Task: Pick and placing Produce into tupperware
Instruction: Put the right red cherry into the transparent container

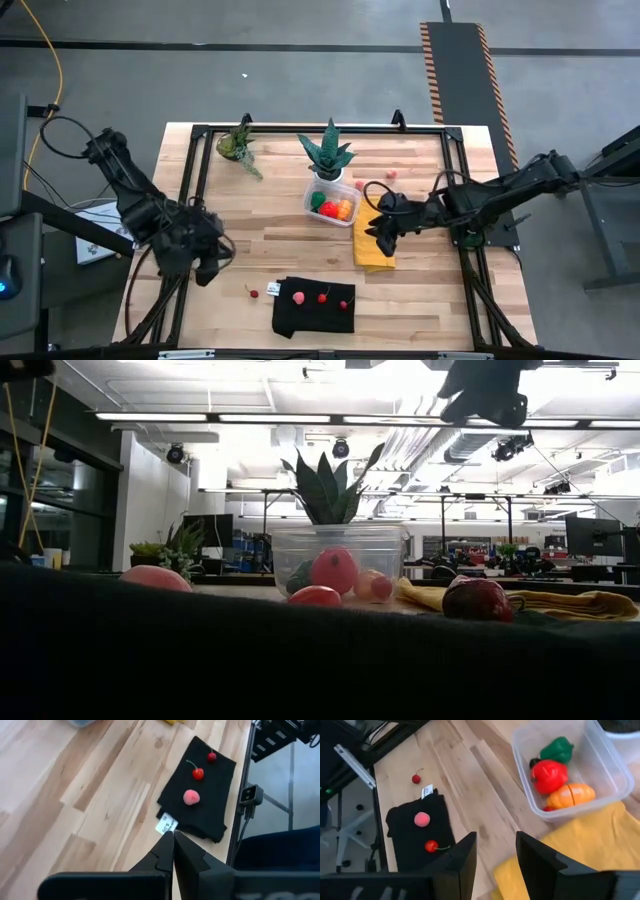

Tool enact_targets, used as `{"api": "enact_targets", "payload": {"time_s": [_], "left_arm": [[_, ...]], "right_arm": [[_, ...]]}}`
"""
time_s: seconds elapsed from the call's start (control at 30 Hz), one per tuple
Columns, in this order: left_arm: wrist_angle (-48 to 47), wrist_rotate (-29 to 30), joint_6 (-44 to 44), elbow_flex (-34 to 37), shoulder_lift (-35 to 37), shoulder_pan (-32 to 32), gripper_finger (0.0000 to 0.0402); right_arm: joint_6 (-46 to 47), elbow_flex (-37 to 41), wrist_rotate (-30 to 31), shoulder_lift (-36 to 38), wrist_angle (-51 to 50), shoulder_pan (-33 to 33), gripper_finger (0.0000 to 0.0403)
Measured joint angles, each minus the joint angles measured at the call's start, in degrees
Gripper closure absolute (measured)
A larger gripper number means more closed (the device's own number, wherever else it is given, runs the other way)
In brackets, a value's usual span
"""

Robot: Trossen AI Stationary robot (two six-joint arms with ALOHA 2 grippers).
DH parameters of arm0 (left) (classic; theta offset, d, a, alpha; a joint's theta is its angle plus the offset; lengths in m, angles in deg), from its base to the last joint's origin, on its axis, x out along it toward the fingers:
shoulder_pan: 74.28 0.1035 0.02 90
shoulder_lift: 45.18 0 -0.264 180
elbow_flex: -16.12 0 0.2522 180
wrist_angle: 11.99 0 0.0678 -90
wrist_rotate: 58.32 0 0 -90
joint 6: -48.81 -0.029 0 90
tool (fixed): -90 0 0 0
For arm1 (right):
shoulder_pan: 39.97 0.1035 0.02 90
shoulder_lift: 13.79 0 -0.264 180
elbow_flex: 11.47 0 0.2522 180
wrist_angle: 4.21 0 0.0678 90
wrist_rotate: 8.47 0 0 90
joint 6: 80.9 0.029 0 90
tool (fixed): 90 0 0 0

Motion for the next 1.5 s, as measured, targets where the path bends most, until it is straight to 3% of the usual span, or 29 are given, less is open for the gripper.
{"api": "enact_targets", "payload": {"time_s": [0.33, 0.67, 0.8, 1.03, 1.5], "left_arm": [[5.9, 2.9, 14.9, 6.4, -0.3, -12.6, 0.0398], [8.9, 6.4, 21.5, 8.5, -3.8, -16.0, 0.04], [10.7, 6.5, 21.5, 8.5, -5.5, -16.0, 0.0399], [12.0, 6.3, 21.5, 8.5, -6.4, -16.0, 0.0399], [13.1, 0.3, 15.8, 8.5, -6.4, -16.0, 0.0398]], "right_arm": [[2.2, 0.0, -3.6, -0.1, 0.8, 3.5, 0.0274], [3.2, -1.3, -2.9, -3.8, 4.7, 9.2, 0.0274], [-0.3, -7.6, -3.2, -10.3, 2.0, 11.2, 0.0274], [-5.5, -21.0, -6.7, -22.6, -12.3, 12.2, 0.0274], [-3.8, -41.5, -10.4, -40.3, -21.5, 12.2, 0.0274]]}}
